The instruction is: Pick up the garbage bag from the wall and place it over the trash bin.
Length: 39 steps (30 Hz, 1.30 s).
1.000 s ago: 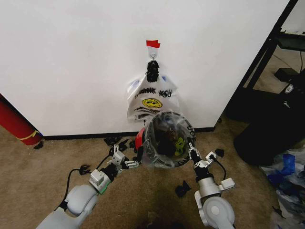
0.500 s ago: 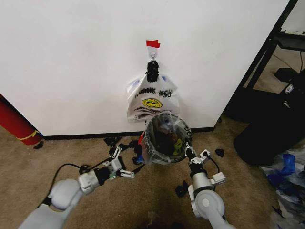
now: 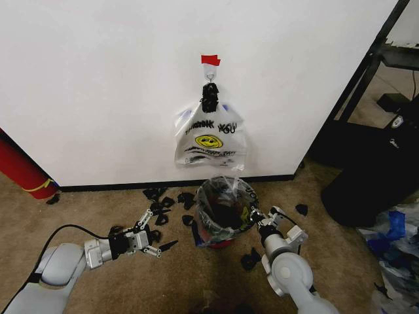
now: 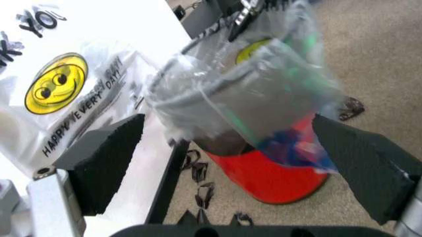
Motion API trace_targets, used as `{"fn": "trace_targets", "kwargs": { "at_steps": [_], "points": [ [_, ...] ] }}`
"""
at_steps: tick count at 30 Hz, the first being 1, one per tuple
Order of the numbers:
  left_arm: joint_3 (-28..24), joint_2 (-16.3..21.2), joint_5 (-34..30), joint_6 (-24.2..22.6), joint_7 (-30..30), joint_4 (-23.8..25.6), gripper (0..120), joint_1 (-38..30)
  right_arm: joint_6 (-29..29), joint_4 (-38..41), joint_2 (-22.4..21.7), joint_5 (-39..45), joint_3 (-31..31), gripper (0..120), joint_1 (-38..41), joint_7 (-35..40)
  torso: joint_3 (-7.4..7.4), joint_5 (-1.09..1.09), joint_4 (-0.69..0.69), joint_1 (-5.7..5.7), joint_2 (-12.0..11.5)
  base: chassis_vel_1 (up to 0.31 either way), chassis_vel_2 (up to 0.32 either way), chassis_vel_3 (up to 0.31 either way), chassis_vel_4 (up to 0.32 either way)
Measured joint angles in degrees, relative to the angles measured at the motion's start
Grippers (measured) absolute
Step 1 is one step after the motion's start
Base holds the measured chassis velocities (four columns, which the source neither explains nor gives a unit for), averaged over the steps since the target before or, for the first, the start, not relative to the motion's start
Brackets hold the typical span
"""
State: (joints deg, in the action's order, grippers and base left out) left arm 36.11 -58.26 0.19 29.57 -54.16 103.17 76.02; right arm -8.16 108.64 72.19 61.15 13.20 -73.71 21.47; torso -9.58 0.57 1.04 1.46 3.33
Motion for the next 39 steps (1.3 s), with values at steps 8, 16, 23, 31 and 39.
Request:
{"fn": "trace_targets", "kwargs": {
  "at_steps": [8, 16, 23, 31, 39],
  "points": [
    [-0.20, -0.68, 0.62, -0.13, 0.55, 0.96, 100, -0.16, -1.49, -1.32, -0.24, -2.92, -1.06, 0, -0.20, -1.50, 0.00, -0.01, -0.01, 0.00, 0.00, 0.000, 0.000, 0.000, 0.000],
    [0.36, -0.52, 0.47, -0.13, 0.65, 1.67, 100, 0.23, -2.14, -2.21, -0.63, -6.73, -0.89, 0, -1.81, -5.89, 0.01, 0.00, 0.00, 0.00, 0.00, 0.000, 0.000, 0.000, 0.000],
    [0.92, -0.41, 0.23, -0.05, 0.64, 2.68, 100, 0.64, -3.72, -1.23, -1.35, -7.36, 0.33, 0, -3.01, -6.99, 0.00, -0.01, -0.01, 0.00, 0.00, 0.000, 0.000, 0.000, 0.000],
    [0.83, -0.44, 0.24, -0.06, 0.64, 3.12, 100, 0.58, -4.58, 0.62, -1.89, -7.06, 1.37, 4, -4.13, -9.24, 0.00, -0.01, -0.01, 0.00, 0.00, 0.000, 0.000, 0.000, 0.000],
    [0.80, -0.19, 0.25, -0.12, 0.65, 3.18, 100, 0.53, -4.77, 1.90, -2.56, -6.77, 2.18, 20, -4.91, -9.38, 0.00, -0.01, 0.00, 0.00, 0.00, 0.000, 0.000, 0.000, 0.000]
  ]
}}
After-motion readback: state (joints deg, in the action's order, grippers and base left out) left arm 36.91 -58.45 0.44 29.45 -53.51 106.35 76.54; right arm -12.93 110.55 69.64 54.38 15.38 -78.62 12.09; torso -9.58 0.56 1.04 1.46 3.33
